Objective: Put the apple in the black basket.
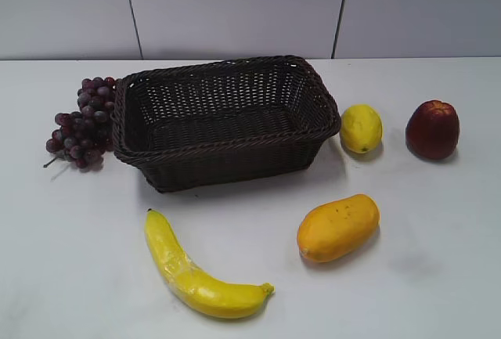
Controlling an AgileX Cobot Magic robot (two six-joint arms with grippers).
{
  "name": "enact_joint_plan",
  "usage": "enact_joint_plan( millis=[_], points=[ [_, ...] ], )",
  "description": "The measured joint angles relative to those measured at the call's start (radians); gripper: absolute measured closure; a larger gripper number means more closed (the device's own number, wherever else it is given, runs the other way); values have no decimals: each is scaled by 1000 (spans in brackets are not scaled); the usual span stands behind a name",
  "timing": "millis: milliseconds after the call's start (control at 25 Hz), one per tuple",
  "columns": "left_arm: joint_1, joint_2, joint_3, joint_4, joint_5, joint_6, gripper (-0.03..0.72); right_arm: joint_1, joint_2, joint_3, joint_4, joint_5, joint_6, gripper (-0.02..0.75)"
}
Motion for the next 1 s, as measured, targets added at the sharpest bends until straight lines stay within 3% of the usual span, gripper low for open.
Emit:
enact_joint_plan(
  millis=[640,1000],
  points=[
    [0,0,0,-1,-1,0,364,0,0,-5,0,-6,0,229],
    [0,0,0,-2,-2,0,393,0,179,-70,5,-166,65,229]
  ],
)
